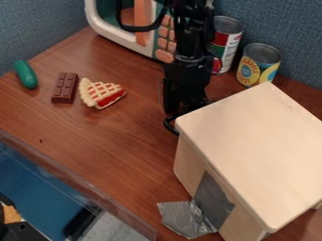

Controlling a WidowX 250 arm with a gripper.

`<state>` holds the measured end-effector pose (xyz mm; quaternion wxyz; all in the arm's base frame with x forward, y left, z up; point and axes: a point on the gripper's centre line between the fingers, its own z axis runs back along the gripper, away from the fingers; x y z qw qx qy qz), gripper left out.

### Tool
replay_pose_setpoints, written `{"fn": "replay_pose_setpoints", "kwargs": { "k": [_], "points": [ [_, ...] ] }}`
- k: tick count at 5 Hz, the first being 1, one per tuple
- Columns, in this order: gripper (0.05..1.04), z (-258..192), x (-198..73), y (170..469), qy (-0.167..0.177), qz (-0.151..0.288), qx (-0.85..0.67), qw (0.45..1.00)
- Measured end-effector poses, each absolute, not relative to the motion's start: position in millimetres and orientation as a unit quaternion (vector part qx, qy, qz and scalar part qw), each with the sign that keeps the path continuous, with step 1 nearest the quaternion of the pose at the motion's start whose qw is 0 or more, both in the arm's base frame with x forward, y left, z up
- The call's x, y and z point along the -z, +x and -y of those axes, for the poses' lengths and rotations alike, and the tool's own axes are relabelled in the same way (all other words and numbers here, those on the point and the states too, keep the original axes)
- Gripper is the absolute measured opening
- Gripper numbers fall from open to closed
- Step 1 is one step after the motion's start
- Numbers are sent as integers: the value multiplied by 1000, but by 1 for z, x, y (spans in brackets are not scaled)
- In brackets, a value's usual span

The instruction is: Open the drawer

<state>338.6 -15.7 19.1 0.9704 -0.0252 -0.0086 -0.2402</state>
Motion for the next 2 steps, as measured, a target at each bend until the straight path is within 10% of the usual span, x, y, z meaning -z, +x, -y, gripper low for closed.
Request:
{"fn": "replay_pose_setpoints", "kwargs": {
  "k": [2],
  "points": [
    [187, -23, -33, 363, -14, 15, 229, 973]
  ]
}}
